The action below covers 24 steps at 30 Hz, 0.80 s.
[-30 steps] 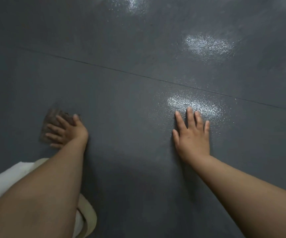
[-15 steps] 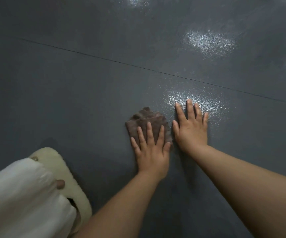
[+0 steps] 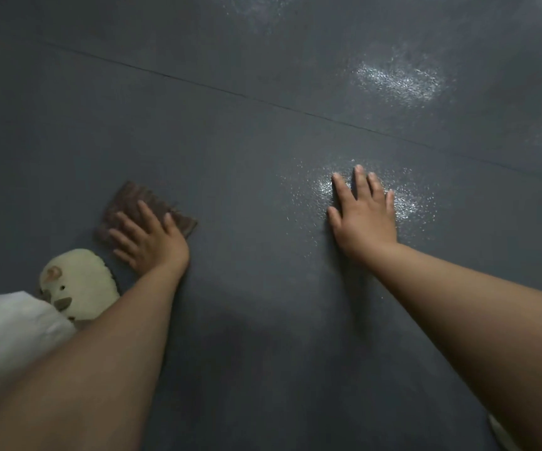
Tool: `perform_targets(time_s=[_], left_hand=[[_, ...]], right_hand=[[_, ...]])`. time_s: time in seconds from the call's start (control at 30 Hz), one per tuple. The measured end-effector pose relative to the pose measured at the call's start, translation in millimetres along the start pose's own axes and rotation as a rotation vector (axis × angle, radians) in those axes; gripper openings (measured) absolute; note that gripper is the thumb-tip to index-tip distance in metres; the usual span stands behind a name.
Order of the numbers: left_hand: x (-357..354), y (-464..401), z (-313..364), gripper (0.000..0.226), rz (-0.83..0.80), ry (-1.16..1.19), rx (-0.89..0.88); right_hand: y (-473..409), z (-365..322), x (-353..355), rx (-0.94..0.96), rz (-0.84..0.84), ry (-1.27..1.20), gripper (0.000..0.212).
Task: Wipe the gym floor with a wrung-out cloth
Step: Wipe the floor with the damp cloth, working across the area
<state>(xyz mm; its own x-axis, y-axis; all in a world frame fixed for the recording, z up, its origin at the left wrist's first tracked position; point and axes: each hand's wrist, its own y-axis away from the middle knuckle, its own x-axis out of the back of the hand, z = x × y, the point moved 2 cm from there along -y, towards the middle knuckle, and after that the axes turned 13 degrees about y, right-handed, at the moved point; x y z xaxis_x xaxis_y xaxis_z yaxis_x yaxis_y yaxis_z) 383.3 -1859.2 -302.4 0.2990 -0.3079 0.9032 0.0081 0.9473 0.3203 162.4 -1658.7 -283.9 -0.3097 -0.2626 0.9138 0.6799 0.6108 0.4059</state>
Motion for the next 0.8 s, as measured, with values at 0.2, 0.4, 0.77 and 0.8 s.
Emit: perform_targets(time_s=[0.2, 0.4, 0.77, 0.8], left_hand=[[-53.0, 110.8, 34.7, 0.058, -0.082, -0.014, -0.146], [-94.9, 241.4, 90.7, 0.056, -0.634, -0.251, -0.854], [-27.2, 158.0, 85.4, 0.075, -0.538, -0.125, -0.789], [-23.9, 151.9, 83.5, 0.083, -0.545, -0.187, -0.76]], right_hand=[[3.3, 12.4, 4.4, 0.034, 0.083, -0.101, 0.055], [22.2, 43.0, -7.9, -0.119, 0.259, -0.28, 0.049], [102.1, -15.1, -60.5, 0.084, 0.324, -0.076, 0.054], [106.7, -26.9, -67.0, 0.105, 0.256, -0.01, 0.06]])
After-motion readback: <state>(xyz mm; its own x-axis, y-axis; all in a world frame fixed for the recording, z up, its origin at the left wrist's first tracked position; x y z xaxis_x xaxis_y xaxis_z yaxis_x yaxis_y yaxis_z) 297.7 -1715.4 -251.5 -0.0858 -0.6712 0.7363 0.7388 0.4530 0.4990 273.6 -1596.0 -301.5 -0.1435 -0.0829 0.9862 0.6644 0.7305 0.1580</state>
